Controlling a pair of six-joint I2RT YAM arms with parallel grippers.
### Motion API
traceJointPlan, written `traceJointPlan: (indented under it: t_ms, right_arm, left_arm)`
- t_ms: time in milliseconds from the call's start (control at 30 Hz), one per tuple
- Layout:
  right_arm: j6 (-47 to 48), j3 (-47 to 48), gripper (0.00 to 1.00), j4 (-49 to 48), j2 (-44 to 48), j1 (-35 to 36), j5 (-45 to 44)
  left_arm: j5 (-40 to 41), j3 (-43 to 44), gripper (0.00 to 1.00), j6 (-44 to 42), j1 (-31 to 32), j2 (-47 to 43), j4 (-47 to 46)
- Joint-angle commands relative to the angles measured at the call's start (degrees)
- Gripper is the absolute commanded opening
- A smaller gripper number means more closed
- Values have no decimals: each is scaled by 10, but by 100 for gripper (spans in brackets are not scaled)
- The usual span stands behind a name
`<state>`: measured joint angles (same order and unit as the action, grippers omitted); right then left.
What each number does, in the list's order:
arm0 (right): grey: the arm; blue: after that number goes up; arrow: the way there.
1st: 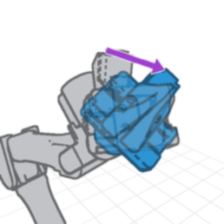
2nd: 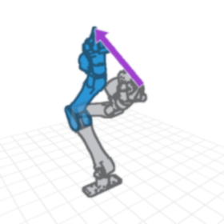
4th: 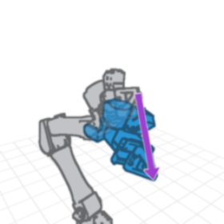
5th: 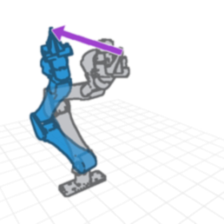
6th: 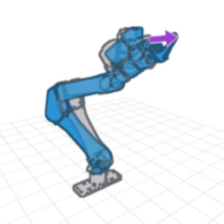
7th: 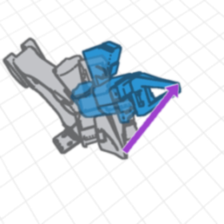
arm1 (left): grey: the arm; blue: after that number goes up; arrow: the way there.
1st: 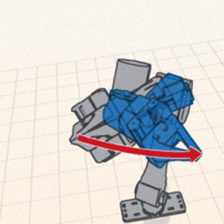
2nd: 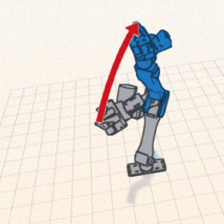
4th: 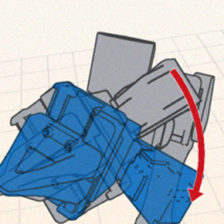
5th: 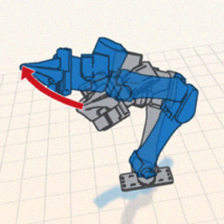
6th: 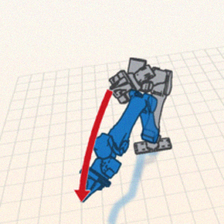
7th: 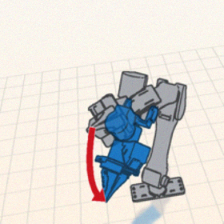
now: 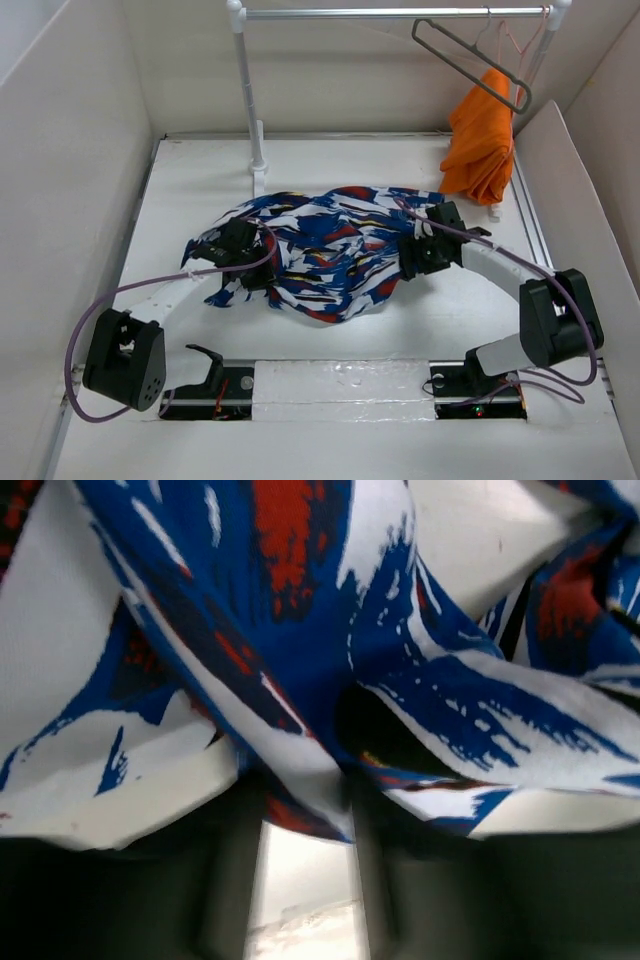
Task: Place the trousers on the hanger
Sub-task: Flatten out the trousers at the center of the board.
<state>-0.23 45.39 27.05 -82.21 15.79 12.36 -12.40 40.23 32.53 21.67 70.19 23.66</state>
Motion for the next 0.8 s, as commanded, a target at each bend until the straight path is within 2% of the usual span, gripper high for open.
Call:
traceJointPlan:
  t_ms: [0, 33, 67, 133, 167, 200, 267, 300, 333, 433, 567, 633, 767]
  right_arm:
    - [8, 35, 77, -60, -5, 25, -1]
    - [6, 34, 77, -62, -11, 25, -11]
    - [3, 30, 77, -76, -23, 34, -15]
    - [-18, 11, 70, -96, -32, 39, -36]
    - [-26, 4, 61, -124, -33, 39, -44]
    - [-28, -1, 42, -137, -30, 39, -54]
    - [-26, 0, 19, -136, -22, 45, -87]
    - [-23, 5, 3, -126, -7, 45, -99]
    - [-14, 15, 0, -115, 6, 45, -120]
    - [-6, 37, 0, -40, 75, 45, -175]
    - [35, 96, 0, 122, 163, 7, -215]
    - [52, 116, 0, 164, 194, -27, -225]
    - [82, 181, 0, 291, 256, -80, -243]
  left_arm:
    - [40, -13, 22, 17, 0, -3, -56]
    - [47, -16, 6, 24, 0, -3, -65]
    - [58, -16, 1, 38, 0, -6, -70]
    - [63, -13, 0, 49, 0, -18, -81]
    - [79, -10, 0, 57, 0, -25, -81]
    - [86, 2, 0, 59, 0, -32, -76]
    - [114, 22, 0, 59, 0, -52, -62]
    - [118, 47, 0, 52, 0, -64, -44]
    - [142, 62, 0, 46, 0, -67, -34]
    - [198, 128, 0, 22, -5, -77, 7]
    - [238, 201, 0, -3, -10, -81, 52]
    - [258, 234, 0, -9, -10, -85, 80]
    - [248, 261, 0, -5, -10, -111, 125]
